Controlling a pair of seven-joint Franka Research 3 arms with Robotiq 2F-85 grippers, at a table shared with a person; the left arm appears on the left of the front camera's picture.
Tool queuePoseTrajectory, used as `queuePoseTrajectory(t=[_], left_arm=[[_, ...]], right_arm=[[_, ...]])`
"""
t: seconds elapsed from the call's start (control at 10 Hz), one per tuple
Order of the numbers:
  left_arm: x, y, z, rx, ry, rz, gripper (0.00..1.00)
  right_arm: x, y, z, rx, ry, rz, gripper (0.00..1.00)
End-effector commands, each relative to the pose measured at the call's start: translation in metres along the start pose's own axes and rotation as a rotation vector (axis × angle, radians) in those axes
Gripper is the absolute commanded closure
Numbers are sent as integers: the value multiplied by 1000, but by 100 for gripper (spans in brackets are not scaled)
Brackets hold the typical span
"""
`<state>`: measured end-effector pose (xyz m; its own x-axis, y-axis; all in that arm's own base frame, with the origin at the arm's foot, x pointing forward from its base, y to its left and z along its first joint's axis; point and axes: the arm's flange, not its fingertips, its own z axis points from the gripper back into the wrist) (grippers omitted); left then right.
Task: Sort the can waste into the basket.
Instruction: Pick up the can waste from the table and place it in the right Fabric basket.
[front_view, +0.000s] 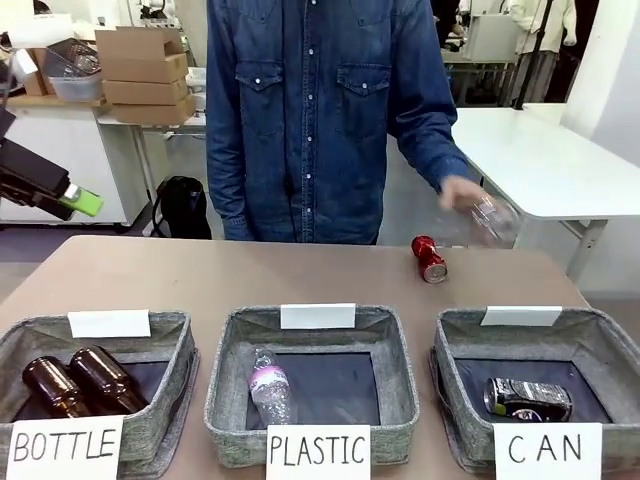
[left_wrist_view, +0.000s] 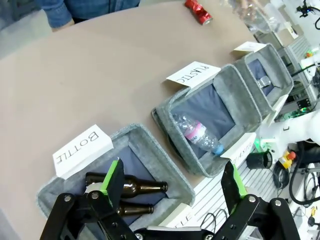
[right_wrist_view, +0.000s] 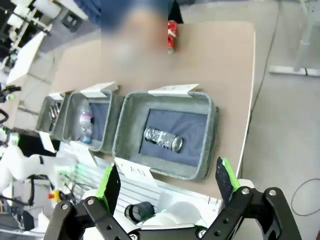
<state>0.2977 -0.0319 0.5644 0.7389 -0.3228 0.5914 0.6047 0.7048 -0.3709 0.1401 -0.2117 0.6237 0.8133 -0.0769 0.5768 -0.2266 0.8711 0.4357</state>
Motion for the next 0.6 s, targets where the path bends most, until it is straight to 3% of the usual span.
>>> queuePoseTrajectory(t=[0.0,0.2,0.5], left_arm=[[-5,-1,-4,-14,-13,-9,0],[-5,-1,-4,-14,-13,-9,0],[-5,-1,-4,-14,-13,-9,0]], right_arm=[[24,6,-52,-9,30,-1,0],[52,19,-103,42,45,52,0],[95,58,-232,24,76,43,0]])
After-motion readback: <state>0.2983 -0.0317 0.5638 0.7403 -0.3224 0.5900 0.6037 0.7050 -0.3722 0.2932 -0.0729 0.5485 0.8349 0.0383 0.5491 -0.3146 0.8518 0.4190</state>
